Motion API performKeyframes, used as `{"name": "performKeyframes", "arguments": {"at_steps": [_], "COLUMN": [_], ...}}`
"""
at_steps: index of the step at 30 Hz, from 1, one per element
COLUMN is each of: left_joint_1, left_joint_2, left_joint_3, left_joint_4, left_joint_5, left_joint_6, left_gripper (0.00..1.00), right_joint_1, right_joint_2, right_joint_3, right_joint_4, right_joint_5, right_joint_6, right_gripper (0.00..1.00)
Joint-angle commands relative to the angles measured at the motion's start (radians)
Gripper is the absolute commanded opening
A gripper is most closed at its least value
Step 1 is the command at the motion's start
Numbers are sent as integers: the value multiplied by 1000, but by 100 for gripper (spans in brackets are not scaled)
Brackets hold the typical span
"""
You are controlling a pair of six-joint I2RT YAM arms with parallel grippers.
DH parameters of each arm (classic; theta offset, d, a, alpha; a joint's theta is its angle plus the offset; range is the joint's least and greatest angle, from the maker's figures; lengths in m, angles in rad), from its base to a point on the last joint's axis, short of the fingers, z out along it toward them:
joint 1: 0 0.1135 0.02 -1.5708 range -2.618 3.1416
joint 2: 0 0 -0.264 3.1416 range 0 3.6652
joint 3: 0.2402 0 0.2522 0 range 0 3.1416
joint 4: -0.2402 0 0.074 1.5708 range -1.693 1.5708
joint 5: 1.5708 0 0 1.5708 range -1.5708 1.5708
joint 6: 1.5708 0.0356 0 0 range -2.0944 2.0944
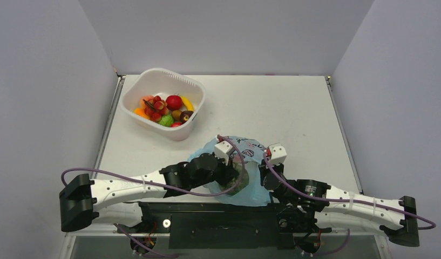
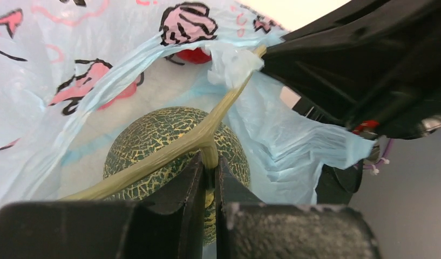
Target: Take the fake fruits out of the plastic bag
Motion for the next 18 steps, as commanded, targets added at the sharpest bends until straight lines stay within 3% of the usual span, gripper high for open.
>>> {"name": "performKeyframes", "arguments": {"at_steps": [1, 7, 14, 18], "left_joint_1": [-3, 14, 82, 151], "left_joint_2": [-118, -184, -153, -133], "left_joint_3": [-4, 12, 102, 174], "left_joint_4": [97, 187, 250, 278], "left_joint_5": [8, -8, -20, 52], "left_joint_6": [40, 57, 18, 13], "left_gripper": [0, 0, 0, 0], "right_joint_1": [5, 8, 10, 11], "right_joint_2": [24, 34, 25, 22], "right_joint_3": [37, 36, 32, 30], "right_joint_4": [-11, 9, 15, 18], "right_joint_5": [44, 3, -7, -12], "right_joint_6": [19, -5, -10, -12], "right_gripper": [0, 0, 0, 0]}}
